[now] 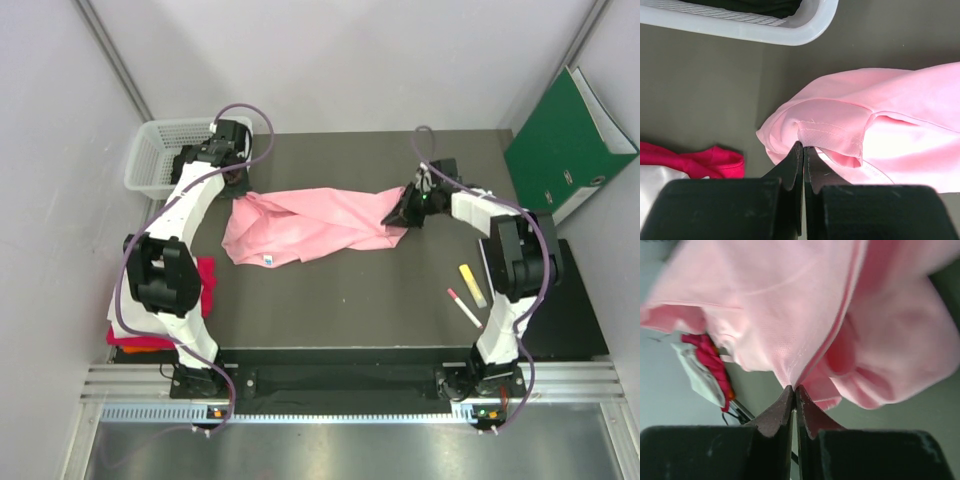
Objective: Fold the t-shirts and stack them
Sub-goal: Flatten out the tshirt
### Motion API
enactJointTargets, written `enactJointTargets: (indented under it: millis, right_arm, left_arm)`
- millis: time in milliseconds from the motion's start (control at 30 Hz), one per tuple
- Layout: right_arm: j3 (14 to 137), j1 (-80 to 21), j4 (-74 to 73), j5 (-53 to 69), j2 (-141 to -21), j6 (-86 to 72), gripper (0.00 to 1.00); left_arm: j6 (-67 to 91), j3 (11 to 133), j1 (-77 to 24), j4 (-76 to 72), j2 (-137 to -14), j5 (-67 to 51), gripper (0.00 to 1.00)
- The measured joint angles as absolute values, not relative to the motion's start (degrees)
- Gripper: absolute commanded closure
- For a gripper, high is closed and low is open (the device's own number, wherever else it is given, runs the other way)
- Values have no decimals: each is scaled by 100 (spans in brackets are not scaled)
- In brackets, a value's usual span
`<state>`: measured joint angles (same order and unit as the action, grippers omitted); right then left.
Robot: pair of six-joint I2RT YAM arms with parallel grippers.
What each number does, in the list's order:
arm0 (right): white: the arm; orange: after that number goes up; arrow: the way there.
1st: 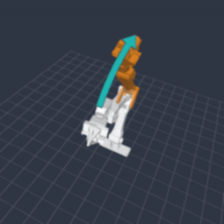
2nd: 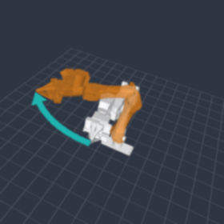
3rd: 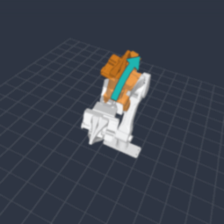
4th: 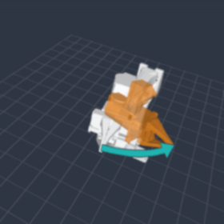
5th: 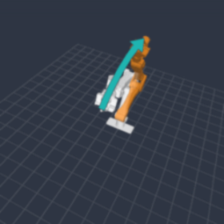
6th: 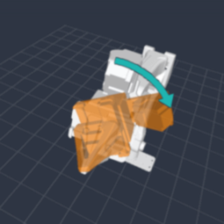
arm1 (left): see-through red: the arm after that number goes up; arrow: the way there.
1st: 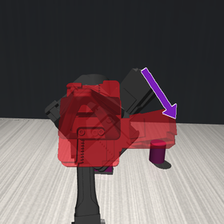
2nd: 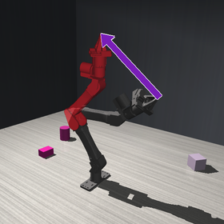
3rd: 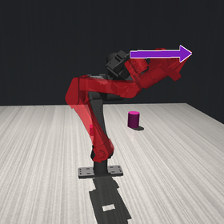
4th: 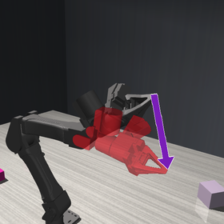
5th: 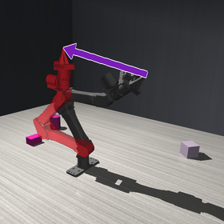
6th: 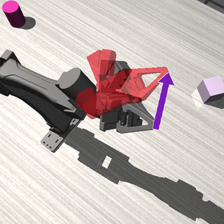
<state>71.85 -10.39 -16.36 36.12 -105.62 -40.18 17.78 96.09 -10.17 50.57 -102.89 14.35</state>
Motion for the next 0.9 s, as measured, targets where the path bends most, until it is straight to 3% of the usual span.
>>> enactJointTargets:
  millis: [200, 467, 500, 600, 767, 867, 900]
  right_arm:
    - [6886, -1087, -2069, 3498, -11264, -3680, 71]
    - [6886, -1131, -2021, 3470, -11251, -3586, 63]
    - [6886, -1135, -2023, 3426, -11220, -3566, 57]
    - [6858, -1149, -2051, 3249, -11059, -3485, 51]
    - [6681, -1149, -1929, 2908, -10595, -3380, 57]
    - [6676, -1151, -1662, 2860, -10565, -3374, 79]
    - [6678, -1160, -1557, 2849, -10608, -3402, 93]
  left_arm:
    - [1754, 9609, -1017, 5057, -10289, 1369, 100]
    - [1741, 9605, -1017, 5054, -10287, 1326, 100]
    - [1741, 9592, -1017, 5050, -10289, 1310, 100]
    - [1743, 9553, -1017, 5050, -10287, 1286, 100]
    - [1743, 9511, -1017, 5013, -10289, 1256, 100]
    - [1743, 9491, -1017, 5004, -10289, 1219, 100]
    - [1743, 9489, -1017, 5000, -10289, 1201, 100]
